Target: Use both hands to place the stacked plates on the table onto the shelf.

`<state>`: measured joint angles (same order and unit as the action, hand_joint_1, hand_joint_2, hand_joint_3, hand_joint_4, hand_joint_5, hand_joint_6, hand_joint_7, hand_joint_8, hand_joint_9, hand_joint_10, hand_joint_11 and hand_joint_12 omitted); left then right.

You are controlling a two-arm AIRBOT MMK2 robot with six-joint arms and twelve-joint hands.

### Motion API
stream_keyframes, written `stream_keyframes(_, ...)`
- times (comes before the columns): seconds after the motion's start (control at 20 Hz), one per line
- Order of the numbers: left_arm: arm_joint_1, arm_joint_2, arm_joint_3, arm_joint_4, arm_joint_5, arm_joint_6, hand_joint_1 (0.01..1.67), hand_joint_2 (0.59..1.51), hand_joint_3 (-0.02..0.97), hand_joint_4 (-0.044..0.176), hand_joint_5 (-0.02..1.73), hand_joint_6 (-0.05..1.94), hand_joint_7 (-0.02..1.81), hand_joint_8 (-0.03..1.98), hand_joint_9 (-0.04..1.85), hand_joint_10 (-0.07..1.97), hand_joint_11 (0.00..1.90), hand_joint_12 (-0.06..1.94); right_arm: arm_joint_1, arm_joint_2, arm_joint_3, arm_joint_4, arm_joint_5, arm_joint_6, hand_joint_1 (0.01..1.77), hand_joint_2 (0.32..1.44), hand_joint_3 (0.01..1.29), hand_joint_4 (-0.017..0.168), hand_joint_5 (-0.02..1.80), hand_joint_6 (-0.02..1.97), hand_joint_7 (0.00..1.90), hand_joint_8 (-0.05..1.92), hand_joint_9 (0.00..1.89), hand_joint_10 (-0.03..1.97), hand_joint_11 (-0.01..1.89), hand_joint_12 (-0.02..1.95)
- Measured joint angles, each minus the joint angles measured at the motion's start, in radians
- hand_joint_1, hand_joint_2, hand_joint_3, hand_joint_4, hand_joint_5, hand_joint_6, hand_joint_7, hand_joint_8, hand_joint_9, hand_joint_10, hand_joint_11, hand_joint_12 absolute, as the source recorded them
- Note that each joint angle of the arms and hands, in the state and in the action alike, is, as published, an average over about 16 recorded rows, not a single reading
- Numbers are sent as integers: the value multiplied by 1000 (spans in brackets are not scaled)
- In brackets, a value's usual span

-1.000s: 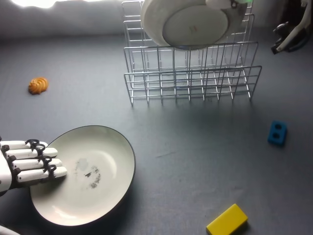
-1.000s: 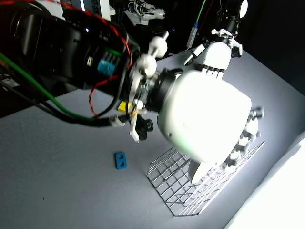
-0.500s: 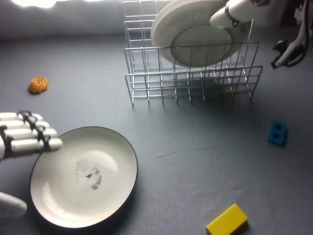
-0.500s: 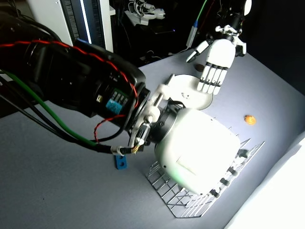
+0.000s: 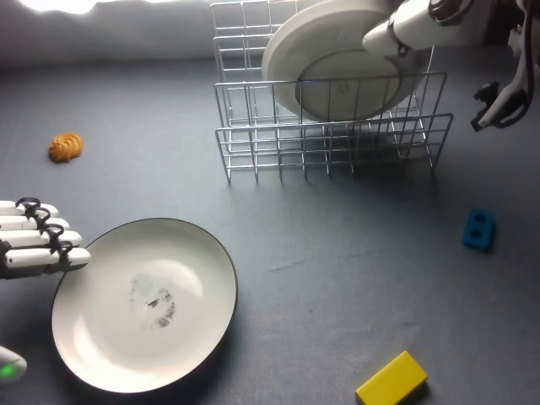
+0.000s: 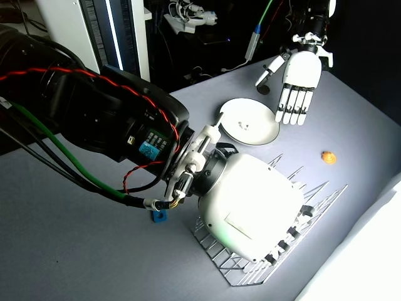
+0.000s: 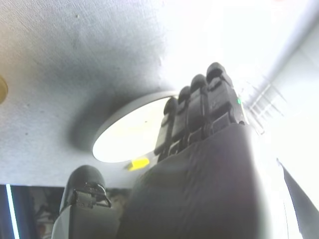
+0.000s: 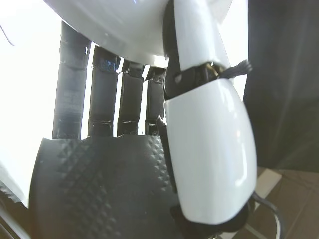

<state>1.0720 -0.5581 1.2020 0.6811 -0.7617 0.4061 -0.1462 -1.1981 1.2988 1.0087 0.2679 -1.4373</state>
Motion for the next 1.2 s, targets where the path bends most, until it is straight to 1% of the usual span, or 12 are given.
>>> stream_keyframes(0.1, 4, 0, -2, 9, 5, 0, 13, 1087, 15, 1, 24, 13, 13, 0, 18, 12, 17, 7, -4, -1, 0, 0, 0, 0, 1265, 1044, 11, -8, 786, 1031, 966, 644, 996, 603, 769, 1140)
stream_keyframes(0.4, 24, 1, -20, 22, 17, -1, 13, 1091, 15, 1, 13, -4, 12, 2, 18, 12, 16, 6, -5, -2, 0, -14, 0, 0, 1163, 1058, 10, -6, 786, 693, 965, 311, 957, 307, 640, 1177)
stream_keyframes(0.5, 33, 1, -28, 23, 22, -1, 13, 1092, 15, 1, 9, -10, 13, 4, 18, 12, 16, 6, -2, -1, -2, -26, 3, 0, 1136, 1053, 10, -5, 792, 555, 963, 200, 947, 254, 604, 1180)
stream_keyframes(0.6, 42, 1, -37, 22, 27, -2, 13, 1093, 15, 1, 3, -15, 15, 6, 18, 13, 16, 5, 5, 2, -8, -49, 8, 1, 1112, 1045, 10, -4, 798, 419, 963, 143, 938, 220, 574, 1183)
stream_keyframes(0.8, 57, 1, -53, 16, 35, -3, 13, 1095, 15, -2, -7, -28, 19, 9, 18, 13, 16, 6, 25, 15, -38, -146, 38, 1, 1064, 1032, 10, -3, 805, 145, 956, 43, 916, 153, 506, 1195)
stream_keyframes(0.85, 60, 1, -55, 13, 36, -3, 13, 1095, 15, -2, -9, -31, 20, 10, 18, 13, 16, 6, 31, 18, -49, -177, 48, 0, 1054, 1032, 10, -3, 803, 103, 949, 28, 907, 139, 487, 1200)
stream_keyframes(1.0, 64, 1, -57, 5, 35, -3, 13, 1096, 15, 0, -14, -35, 24, 13, 18, 12, 16, 6, 48, 30, -92, -283, 77, -6, 1032, 1037, 10, -2, 779, 74, 904, 21, 872, 111, 431, 1218)
stream_keyframes(1.2, 58, 2, -46, -9, 17, -2, 13, 1096, 15, 3, -5, -22, 22, 16, 18, 12, 16, 6, 59, 45, -163, -429, 117, -31, 1018, 1044, 10, 0, 702, 57, 799, 21, 778, 78, 321, 1234)
